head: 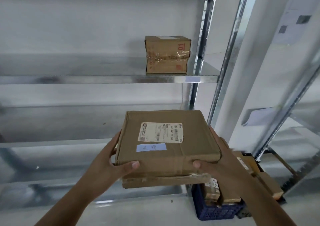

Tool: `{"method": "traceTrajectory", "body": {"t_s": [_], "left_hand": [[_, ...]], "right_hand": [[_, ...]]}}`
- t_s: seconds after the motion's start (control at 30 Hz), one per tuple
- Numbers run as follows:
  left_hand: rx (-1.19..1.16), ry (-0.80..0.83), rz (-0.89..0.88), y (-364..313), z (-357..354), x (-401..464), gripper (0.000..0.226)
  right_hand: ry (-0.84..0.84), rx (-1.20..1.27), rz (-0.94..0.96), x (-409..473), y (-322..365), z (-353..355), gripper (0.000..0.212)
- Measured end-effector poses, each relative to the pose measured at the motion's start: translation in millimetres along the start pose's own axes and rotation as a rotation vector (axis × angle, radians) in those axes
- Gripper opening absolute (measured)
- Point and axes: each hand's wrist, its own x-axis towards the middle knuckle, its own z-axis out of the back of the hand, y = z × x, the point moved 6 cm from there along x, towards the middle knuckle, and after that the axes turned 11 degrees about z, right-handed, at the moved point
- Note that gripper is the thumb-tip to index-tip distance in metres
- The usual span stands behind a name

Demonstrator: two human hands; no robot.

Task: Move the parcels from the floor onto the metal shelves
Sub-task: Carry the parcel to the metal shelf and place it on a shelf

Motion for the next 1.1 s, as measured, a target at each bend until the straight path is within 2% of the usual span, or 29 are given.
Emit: {"method": "traceTrajectory", "body": {"t_s": [0.13,0.37,0.5,0.8,1.03,1.1], "left_hand": [[0.019,0.000,0.003,11.0,9.9,44.6,0.101],[0.052,0.037,0.005,34.4,2.1,119.7,0.099],[0.083,0.043,-0.003,46.3,-0.2,171.6,0.100],[0.058,0.027,-0.016,90.3,-13.9,294.3,0.091],[0.032,0.034,0.019,124.5,-25.7,373.8,0.086],[0.042,0.049,0.030,129.3,-28.5,390.1,0.086]], "right_hand": [[-0.004,-0.080,0.018,40.1,-24.6,-7.8,0.100],[0.083,-0.030,0.027,105.1,-81.7,-15.0,0.094],[0.064,-0.025,-0.025,146.5,-118.5,-11.4,0.110],[0.083,-0.053,-0.021,245.4,-189.8,-5.2,0.104],[0.091,-0.021,-0.045,304.7,-254.0,-10.1,0.092],[0.105,-0.019,-0.064,317.6,-270.2,-12.7,0.083]]}}
